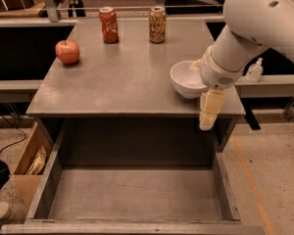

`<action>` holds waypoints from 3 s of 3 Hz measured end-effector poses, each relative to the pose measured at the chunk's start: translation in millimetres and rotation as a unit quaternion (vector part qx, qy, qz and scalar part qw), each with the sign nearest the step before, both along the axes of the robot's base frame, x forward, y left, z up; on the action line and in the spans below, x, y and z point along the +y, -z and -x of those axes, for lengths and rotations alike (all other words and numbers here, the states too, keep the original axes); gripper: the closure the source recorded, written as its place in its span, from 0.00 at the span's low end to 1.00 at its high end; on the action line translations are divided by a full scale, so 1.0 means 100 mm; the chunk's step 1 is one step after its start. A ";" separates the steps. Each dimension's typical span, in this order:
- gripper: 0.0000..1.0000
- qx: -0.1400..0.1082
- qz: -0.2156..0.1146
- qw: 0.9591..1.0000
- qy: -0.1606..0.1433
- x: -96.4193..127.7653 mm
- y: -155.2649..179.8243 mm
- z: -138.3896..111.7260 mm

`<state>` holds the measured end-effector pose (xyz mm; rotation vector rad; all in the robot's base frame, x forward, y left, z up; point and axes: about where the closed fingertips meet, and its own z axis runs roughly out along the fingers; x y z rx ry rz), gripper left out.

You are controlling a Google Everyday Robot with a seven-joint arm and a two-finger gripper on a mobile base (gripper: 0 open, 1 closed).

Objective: Move white bowl near apple

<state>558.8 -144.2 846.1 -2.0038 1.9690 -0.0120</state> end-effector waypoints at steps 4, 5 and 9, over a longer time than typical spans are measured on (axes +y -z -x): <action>0.93 0.010 0.002 1.000 0.005 -0.03 0.12 0.10; 1.00 0.010 0.002 1.000 0.005 -0.03 0.09 0.10; 1.00 -0.109 0.045 0.993 0.010 -0.11 -1.00 -0.18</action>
Offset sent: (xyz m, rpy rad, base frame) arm -0.0082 -0.0041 -0.0112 -0.0013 0.0186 -0.0126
